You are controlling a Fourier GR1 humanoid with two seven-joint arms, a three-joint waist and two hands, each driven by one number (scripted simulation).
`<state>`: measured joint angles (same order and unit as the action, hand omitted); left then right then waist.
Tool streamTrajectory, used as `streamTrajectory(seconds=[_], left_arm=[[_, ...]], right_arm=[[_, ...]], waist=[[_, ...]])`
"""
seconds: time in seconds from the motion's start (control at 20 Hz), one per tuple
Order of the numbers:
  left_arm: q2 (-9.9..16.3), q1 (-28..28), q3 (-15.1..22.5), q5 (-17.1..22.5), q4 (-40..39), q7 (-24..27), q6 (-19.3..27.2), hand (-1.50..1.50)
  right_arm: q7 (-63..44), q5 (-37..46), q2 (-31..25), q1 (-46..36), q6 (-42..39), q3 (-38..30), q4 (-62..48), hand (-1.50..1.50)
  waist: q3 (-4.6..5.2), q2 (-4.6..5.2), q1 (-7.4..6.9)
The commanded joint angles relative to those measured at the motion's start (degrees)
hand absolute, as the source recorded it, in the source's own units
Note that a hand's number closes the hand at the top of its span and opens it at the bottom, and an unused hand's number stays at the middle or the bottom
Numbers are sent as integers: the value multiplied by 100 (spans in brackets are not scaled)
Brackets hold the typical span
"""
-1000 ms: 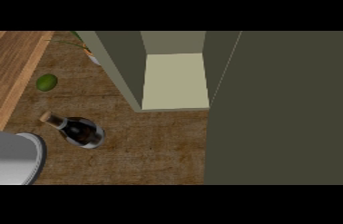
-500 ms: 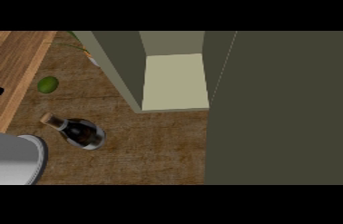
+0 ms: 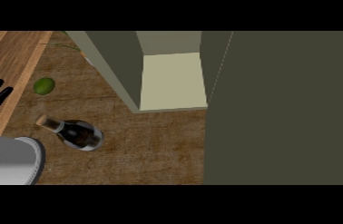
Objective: Pick up the wine, place it into the cabinet and close the cabinet
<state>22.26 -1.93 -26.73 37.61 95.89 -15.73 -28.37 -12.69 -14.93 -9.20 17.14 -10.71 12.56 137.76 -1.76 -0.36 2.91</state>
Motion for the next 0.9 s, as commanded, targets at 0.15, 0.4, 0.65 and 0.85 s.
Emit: streamTrajectory(seconds=[0.15,0.4,0.65,0.85], left_arm=[[-389,-277,116,-506,-1827,847,-522,-150],[-353,-679,178,-1042,-3125,1529,-997,-150],[-417,-873,292,-1356,-4220,2209,-1669,-150],[-355,-1351,379,-1755,-5059,2570,-1794,-150]], right_arm=[[-148,-410,-50,103,-31,-153,488,-150],[-56,-598,-64,341,-190,-215,576,-150],[-159,-557,-72,446,-206,-190,598,-150],[-262,-719,-89,544,-172,-322,880,-150]], waist=[[203,104,44],[194,83,15],[200,82,-11],[191,66,-64]])
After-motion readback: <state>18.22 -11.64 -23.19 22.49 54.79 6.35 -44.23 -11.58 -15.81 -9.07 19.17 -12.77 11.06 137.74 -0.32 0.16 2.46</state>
